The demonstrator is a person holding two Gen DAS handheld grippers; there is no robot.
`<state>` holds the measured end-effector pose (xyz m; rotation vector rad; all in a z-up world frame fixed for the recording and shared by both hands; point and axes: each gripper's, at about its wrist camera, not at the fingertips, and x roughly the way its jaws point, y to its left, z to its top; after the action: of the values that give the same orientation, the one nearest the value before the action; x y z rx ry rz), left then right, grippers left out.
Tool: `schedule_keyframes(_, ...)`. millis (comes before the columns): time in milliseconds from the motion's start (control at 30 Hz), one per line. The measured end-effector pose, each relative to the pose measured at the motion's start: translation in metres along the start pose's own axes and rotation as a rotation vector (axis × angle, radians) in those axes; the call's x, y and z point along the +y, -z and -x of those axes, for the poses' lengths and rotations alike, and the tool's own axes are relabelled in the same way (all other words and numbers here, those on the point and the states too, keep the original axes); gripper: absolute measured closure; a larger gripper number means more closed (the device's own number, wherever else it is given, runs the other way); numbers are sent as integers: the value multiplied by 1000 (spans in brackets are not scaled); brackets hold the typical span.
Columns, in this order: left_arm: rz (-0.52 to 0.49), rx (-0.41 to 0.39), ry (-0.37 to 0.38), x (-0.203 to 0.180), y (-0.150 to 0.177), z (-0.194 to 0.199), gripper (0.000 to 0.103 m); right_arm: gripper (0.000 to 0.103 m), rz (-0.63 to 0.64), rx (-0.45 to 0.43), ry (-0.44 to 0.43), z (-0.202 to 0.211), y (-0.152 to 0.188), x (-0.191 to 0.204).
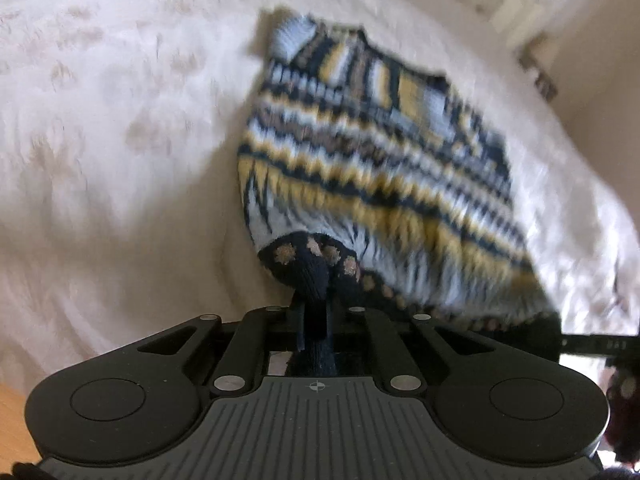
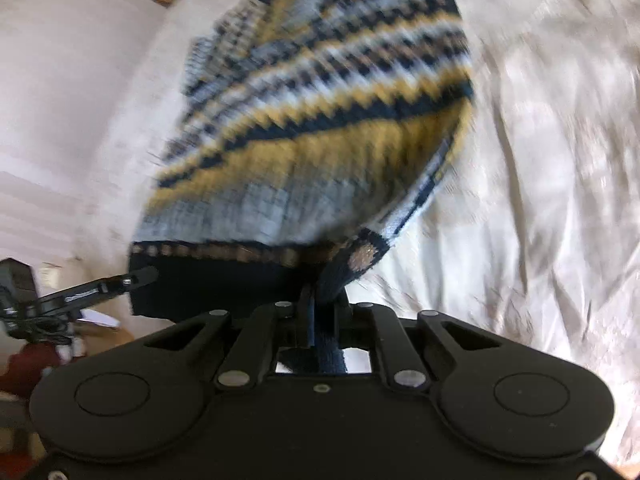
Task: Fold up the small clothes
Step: 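Lift the hem with both tools and fold it over toward the collar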
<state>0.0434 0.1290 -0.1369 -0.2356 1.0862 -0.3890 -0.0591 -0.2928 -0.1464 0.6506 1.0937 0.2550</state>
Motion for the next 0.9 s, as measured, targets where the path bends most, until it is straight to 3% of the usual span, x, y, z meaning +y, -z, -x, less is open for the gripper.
schedule_keyframes(433, 87, -255, 23, -44, -95, 17, 95, 91, 5, -247, -134, 42, -96, 2)
schedule_keyframes(900, 23, -340, 30, -74, -174, -1, 95, 91, 29, -392, -182, 44, -178, -4)
